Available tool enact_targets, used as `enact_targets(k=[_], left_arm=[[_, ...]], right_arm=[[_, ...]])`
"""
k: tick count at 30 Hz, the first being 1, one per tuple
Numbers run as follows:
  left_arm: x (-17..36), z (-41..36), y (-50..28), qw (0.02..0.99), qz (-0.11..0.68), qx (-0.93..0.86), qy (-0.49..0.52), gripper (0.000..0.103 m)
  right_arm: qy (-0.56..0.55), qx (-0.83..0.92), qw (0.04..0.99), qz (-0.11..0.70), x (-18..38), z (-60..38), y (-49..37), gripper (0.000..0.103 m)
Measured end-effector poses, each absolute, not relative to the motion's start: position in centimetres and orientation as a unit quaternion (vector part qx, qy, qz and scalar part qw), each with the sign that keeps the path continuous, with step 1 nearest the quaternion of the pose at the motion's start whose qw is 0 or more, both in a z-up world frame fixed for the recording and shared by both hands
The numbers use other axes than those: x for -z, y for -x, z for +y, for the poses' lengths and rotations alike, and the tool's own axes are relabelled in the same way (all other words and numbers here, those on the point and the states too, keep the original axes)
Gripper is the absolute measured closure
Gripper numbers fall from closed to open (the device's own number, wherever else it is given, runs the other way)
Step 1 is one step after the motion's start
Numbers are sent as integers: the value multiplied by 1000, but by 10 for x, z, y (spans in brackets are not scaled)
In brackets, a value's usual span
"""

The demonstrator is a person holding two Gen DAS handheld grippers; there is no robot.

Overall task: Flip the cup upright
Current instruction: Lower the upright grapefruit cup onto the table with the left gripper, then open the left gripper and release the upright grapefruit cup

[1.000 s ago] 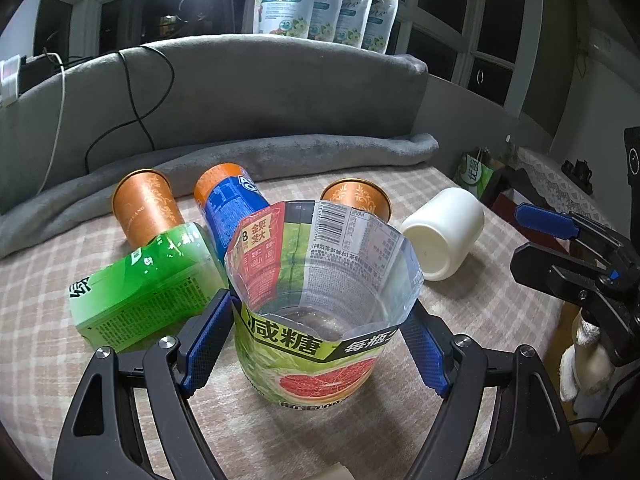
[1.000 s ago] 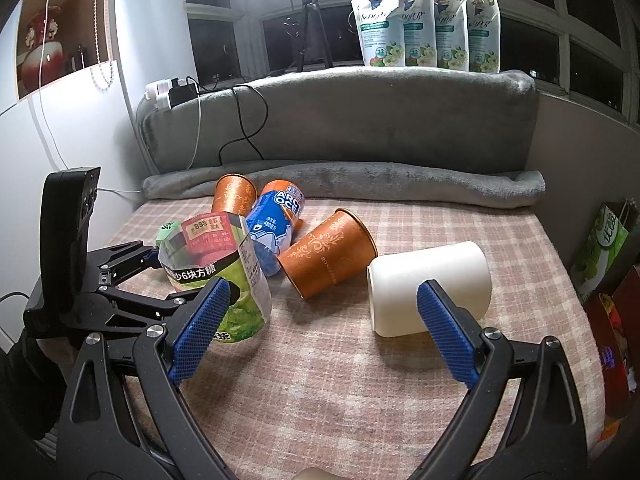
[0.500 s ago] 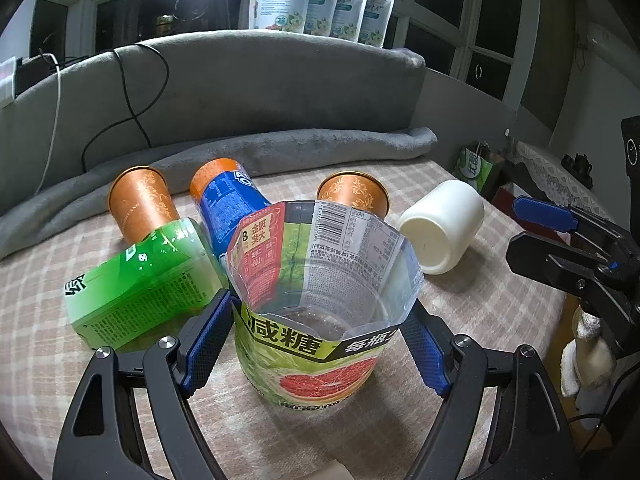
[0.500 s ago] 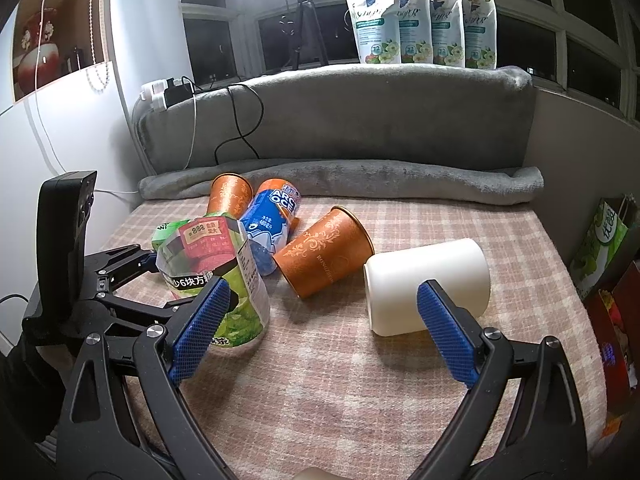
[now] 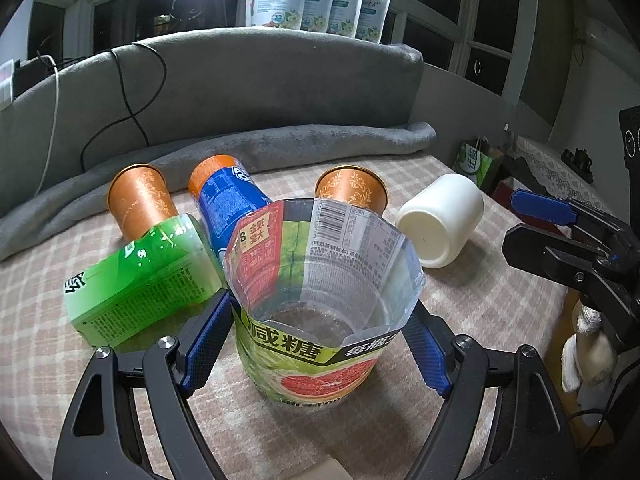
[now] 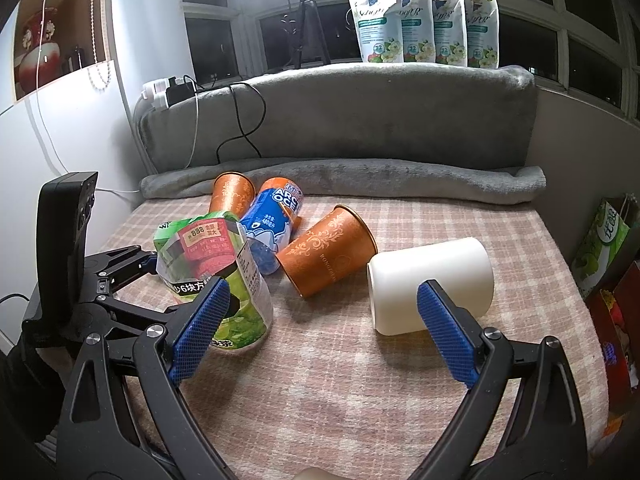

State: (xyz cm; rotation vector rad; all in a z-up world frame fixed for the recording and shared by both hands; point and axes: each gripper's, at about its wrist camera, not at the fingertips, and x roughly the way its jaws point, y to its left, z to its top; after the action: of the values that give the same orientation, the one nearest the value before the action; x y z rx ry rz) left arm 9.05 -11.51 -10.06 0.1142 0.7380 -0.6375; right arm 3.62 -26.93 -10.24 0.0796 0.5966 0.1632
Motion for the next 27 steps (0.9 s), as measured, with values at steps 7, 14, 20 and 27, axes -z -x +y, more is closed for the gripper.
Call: enact_targets(k=[7,14,20,27], left_arm=[[100,-114,-89,882,356,303,-57,19],[99,-110,-84,882,358,301,-62,18],[97,-104,-79,883,358,296,-65,18],[92,-87,-69,892,350,279,-66,18]], right_arm=[[-40,-82,952,292,103,-267,-35,6],[-42,-83,952,291,101,-266,-35,6],[-43,-83,954,286,99,-264,-33,6],[-45,-69,959,273,93,-264,-30,6]])
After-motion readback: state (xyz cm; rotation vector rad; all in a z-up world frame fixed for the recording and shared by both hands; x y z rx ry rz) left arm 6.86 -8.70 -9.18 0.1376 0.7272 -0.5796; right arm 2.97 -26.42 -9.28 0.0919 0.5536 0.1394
